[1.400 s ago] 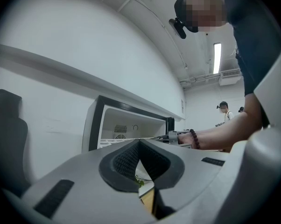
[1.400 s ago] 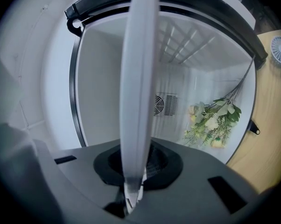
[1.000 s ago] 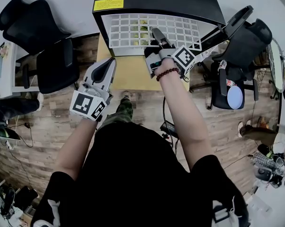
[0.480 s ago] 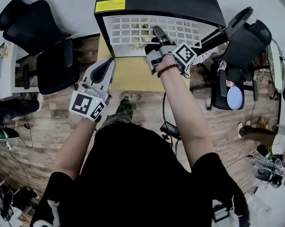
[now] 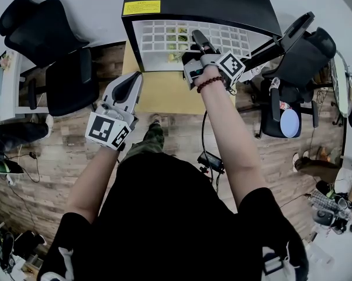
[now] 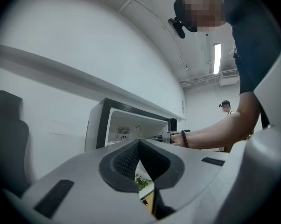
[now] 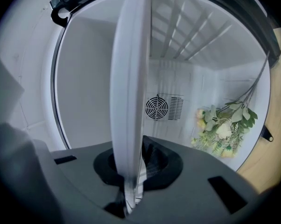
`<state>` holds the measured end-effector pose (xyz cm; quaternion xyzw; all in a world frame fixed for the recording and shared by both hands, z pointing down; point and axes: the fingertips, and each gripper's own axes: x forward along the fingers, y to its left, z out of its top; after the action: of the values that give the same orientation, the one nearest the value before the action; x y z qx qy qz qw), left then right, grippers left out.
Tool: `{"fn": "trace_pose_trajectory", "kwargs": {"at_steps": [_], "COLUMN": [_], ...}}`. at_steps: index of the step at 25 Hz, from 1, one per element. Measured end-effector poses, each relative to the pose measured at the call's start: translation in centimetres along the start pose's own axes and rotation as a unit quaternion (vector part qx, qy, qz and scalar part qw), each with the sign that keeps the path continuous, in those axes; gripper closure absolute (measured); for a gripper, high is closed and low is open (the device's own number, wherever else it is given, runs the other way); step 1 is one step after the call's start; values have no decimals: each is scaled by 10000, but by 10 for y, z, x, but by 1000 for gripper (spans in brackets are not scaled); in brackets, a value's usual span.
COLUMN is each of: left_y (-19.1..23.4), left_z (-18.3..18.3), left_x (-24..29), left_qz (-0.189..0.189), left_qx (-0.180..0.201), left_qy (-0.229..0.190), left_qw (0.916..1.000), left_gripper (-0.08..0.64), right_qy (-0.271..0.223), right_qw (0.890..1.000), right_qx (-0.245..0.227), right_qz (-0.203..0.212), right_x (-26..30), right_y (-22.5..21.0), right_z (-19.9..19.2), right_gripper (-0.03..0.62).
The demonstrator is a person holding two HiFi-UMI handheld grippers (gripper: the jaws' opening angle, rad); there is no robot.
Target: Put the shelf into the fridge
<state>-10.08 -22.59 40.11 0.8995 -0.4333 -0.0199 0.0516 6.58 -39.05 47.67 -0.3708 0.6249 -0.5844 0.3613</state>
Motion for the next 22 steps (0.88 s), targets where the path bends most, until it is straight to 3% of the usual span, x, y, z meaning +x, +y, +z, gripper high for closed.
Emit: {"fn": "trace_pose_trajectory", "kwargs": {"at_steps": [22], "left_y": [7], "left_z": [-2], "left_x": [1], "left_qz": [-20], "left_qx": [-45], "left_qy": [41], "left_qw": [10000], "left_gripper": [541], "right_qy": [9], "right_qw": [10000], "right_qx": [64], "right_qz": [9], "right_x": [22], "right_y": [1], "right_z": [9], "right_gripper": [552]}}
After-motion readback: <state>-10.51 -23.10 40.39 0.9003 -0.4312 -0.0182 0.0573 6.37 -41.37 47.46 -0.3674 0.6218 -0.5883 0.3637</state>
